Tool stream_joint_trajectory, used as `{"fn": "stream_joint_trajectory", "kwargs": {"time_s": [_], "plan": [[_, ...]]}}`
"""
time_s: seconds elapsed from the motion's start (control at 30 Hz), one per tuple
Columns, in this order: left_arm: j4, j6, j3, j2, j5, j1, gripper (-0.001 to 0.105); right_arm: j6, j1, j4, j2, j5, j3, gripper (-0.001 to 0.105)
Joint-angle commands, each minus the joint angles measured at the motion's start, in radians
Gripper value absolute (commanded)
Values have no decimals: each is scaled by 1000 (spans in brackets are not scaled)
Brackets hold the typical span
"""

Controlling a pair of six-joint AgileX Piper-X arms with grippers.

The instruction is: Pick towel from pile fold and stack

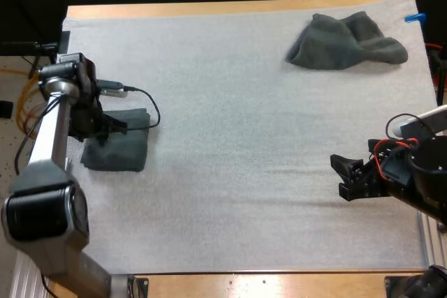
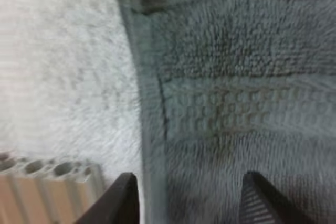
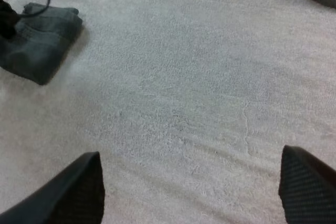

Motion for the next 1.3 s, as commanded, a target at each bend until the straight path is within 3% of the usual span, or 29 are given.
{"fn": "stream_joint_trajectory", "kwargs": {"time_s": [0.0, 0.07, 0.17, 0.3, 0.47, 0.63, 0.8, 1.27], "plan": [[12, 1, -12, -33, 19, 2, 43, -9, -1, -13, -6, 6, -4, 67], [31, -6, -12, -68, 153, 2, 43, -9, -1, -13, -6, 6, -4, 67], [38, -5, -12, -86, 261, 2, 43, -9, -1, -13, -6, 6, -4, 67], [28, -5, 15, -85, 269, 2, 43, -9, -1, -13, -6, 6, -4, 67], [-81, -5, 148, -80, 266, 2, 43, -9, -1, -13, -6, 6, -4, 67], [-106, -5, 211, -54, 249, 2, 43, -9, -1, -13, -6, 6, -4, 67], [-102, -5, 205, -49, 240, 2, 43, -9, -1, -13, -6, 6, -4, 67], [-110, -5, 58, -272, 376, 2, 43, -5, -1, -64, 1, 6, -4, 67]]}}
